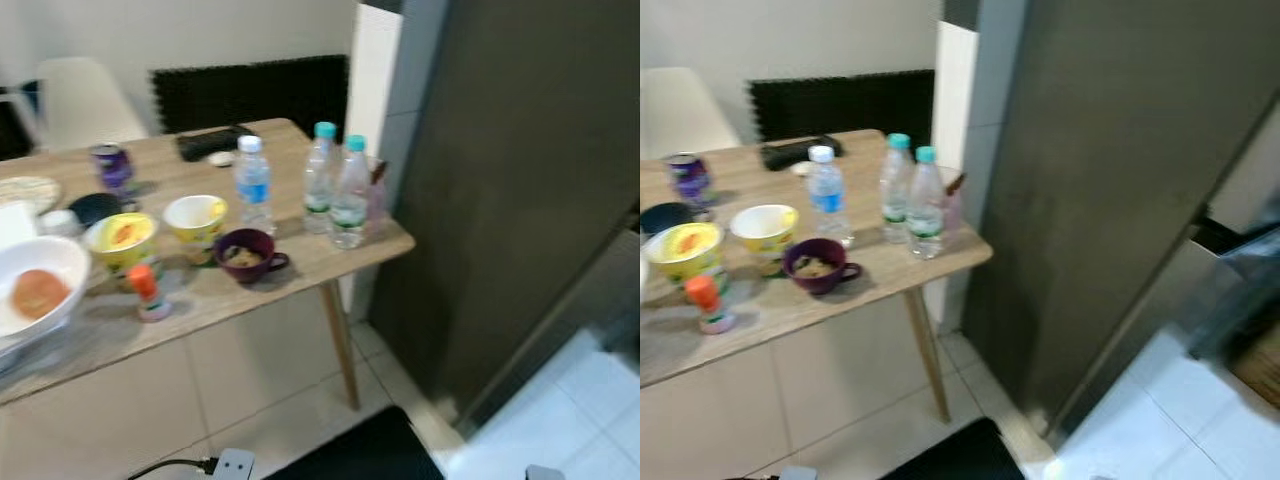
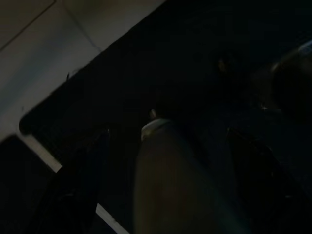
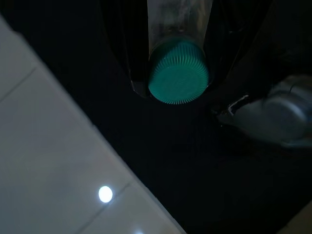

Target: Restocking fridge

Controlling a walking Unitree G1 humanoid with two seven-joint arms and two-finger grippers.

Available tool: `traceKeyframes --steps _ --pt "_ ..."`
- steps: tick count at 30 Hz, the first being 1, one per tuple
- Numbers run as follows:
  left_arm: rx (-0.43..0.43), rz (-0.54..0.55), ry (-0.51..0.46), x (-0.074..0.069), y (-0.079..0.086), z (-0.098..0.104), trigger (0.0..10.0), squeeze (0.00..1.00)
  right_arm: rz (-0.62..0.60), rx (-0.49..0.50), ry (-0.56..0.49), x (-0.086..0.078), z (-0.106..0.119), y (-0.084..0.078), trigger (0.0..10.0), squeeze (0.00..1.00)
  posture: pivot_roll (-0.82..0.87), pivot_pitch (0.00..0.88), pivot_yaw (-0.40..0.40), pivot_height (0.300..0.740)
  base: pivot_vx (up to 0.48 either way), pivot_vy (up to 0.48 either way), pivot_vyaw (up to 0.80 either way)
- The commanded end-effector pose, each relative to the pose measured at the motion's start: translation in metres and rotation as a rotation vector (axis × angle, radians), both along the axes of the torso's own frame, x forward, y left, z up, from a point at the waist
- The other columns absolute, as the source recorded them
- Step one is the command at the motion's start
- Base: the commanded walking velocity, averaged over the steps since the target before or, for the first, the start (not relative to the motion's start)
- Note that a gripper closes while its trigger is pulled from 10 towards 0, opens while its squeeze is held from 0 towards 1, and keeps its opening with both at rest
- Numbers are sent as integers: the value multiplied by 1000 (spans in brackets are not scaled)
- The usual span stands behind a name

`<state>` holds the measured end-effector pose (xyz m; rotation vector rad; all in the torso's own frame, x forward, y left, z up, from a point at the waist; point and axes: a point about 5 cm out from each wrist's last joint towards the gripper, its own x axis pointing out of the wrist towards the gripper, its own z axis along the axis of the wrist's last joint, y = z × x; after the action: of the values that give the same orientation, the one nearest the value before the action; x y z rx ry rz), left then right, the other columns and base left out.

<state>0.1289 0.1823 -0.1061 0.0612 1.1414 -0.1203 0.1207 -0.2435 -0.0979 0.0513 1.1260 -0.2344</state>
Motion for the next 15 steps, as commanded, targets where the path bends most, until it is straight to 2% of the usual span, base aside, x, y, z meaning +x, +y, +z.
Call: traceKeyframes --steps 1,15 --pt "8 -20 4 -1 0 0 10000 0 13 -13 -5 3 2 -3 10000 0 -27 15 -25 740 0 0 -763" --pt "31 -30 -5 -1 4 0 10000 0 31 -10 14 -2 -1 1 10000 0 -26 15 -22 740 0 0 -763"
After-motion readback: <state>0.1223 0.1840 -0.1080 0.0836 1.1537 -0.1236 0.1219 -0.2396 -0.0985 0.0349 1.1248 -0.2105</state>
